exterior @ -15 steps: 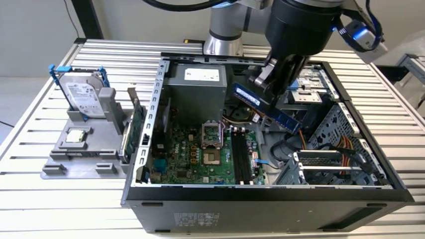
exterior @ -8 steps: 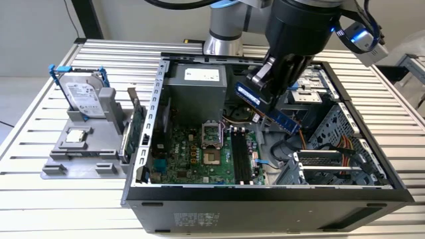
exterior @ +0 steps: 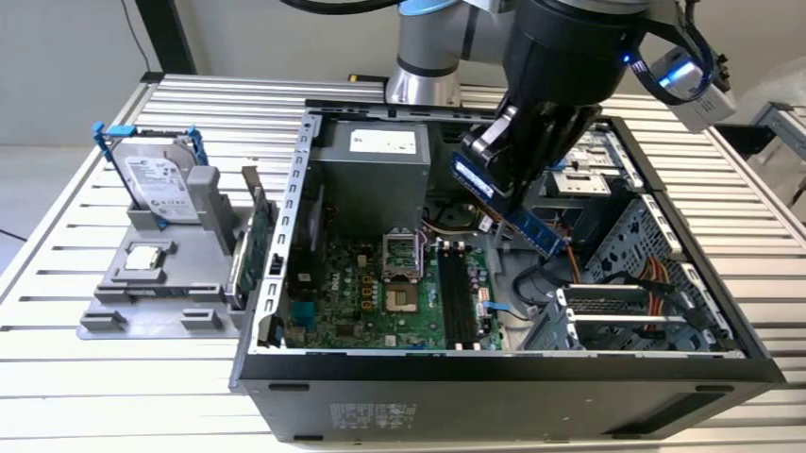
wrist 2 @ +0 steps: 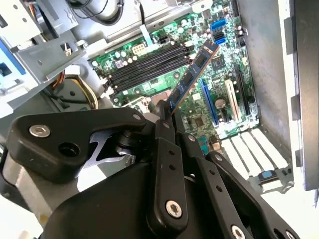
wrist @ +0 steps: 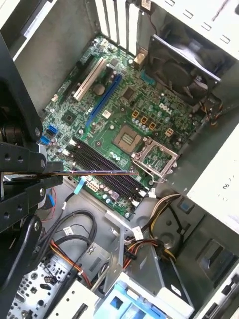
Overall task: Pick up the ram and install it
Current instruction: 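Insert the ram into the slot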
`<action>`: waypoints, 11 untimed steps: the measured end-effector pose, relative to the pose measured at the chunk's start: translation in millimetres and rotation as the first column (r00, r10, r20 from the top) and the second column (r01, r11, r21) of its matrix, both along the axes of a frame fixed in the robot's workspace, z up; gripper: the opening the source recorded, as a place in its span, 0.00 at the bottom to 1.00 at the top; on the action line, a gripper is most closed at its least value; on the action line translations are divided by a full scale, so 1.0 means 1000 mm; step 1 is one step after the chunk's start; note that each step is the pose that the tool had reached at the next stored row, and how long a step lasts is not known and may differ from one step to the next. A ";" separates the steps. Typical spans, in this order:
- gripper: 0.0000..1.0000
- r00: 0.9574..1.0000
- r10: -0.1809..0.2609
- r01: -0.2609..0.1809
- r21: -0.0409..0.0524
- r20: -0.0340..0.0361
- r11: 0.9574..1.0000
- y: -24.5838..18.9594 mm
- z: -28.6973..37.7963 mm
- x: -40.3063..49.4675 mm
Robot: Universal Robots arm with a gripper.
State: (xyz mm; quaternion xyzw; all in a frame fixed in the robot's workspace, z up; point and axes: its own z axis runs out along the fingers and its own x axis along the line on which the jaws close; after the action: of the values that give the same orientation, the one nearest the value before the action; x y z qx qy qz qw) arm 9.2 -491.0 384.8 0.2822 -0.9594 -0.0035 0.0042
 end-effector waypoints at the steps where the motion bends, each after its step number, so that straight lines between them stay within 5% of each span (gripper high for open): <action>1: 0.00 1.000 -0.013 0.013 0.000 0.000 1.000 0.0000 0.0000 0.0000; 6: 0.00 0.997 -0.083 0.083 0.000 0.000 0.997 0.0000 0.0000 0.0000; 11: 0.00 0.988 -0.155 0.155 0.000 0.000 0.988 0.0000 0.0000 0.0000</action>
State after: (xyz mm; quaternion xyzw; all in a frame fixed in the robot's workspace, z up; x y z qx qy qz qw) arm 9.3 -491.0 384.8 0.2069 -0.9783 -0.0038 0.0040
